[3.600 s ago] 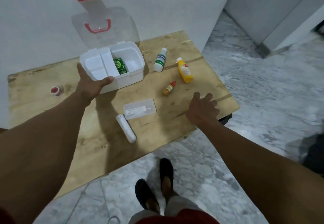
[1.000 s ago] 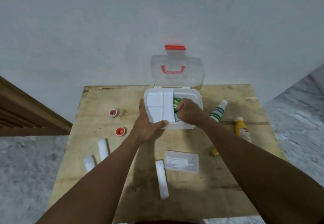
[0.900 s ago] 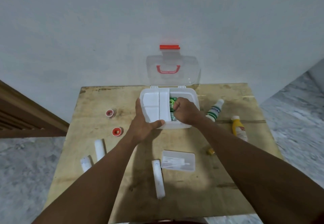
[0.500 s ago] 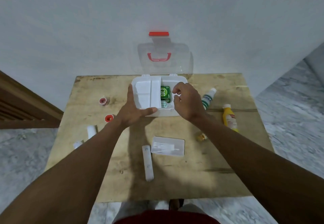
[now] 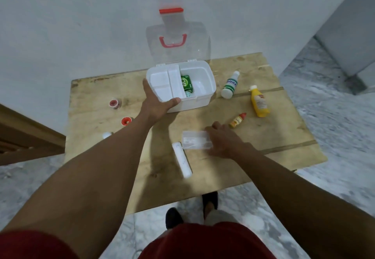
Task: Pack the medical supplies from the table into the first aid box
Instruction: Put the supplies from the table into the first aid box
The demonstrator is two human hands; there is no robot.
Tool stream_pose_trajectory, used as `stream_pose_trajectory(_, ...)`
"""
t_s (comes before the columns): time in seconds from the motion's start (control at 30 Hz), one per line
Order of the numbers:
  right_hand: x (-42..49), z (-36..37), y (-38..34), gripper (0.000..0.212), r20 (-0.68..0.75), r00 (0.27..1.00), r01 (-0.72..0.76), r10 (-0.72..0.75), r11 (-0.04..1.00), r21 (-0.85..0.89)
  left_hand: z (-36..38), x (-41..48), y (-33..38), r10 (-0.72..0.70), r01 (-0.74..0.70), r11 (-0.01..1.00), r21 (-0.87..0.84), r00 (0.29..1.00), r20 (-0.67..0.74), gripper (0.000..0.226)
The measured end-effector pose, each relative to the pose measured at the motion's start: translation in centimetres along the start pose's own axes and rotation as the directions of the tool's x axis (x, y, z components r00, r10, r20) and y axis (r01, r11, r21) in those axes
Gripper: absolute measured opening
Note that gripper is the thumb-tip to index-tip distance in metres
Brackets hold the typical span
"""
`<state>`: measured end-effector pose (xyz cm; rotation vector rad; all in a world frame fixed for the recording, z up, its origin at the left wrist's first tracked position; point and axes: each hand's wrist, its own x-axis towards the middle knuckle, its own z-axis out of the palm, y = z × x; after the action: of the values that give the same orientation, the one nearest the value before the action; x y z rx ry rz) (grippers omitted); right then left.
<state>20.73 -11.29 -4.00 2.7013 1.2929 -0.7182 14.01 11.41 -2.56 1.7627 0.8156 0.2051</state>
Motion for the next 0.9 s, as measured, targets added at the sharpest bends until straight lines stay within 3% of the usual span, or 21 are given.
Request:
stream_pose_trajectory(0.13,-1.0,0.0,0.1,0.053,-0.091,0.996,-0.004,0.013,0.995,0.101,0.1,0.1,-0.1,0.017,-0.017,1.0,-0.003,1.0,0.0,0.121)
stream_pose_trajectory(0.27,-2.5,-3.2,1.3,0.06,-0.207,0.978,0.009,0.032,0.98,0.198,0.0,-0.1,0.0,0.039,-0.04,0.999,-0.019,0.999,-0.012,0.115)
stream_pose_trajectory(0.4,-2.9,-8.0,2.3,0.068,-0.415,0.906,0.036,0.086,0.96,0.279,0.2,-0.3,0.1,0.06,-0.061,0.998,-0.029,0.998,-0.023,0.113)
stream_pose_trajectory(0.5,-0.6,-11.1,3.2,0.068,-0.524,0.843,0.015,0.118,0.97,0.243,0.1,-0.3,0.2,0.07,-0.071,0.997,-0.031,0.997,-0.027,0.113)
stream_pose_trajectory(0.7,5.5,-15.3,3.8,0.051,-0.362,0.926,-0.073,0.11,0.991,0.116,0.1,-0.4,0.6,0.08,-0.082,0.995,-0.066,0.996,-0.034,0.11)
stream_pose_trajectory(0.8,7.7,-15.7,3.7,0.045,-0.286,0.957,-0.03,0.046,0.998,0.06,-0.2,-0.3,0.8,0.068,-0.069,0.995,-0.078,0.997,-0.021,0.116)
stream_pose_trajectory(0.9,10.0,-15.6,3.6,0.044,-0.247,0.969,0.036,-0.029,0.999,0.022,0.0,-0.3,0.8,0.072,-0.076,0.992,-0.098,0.997,-0.036,0.105)
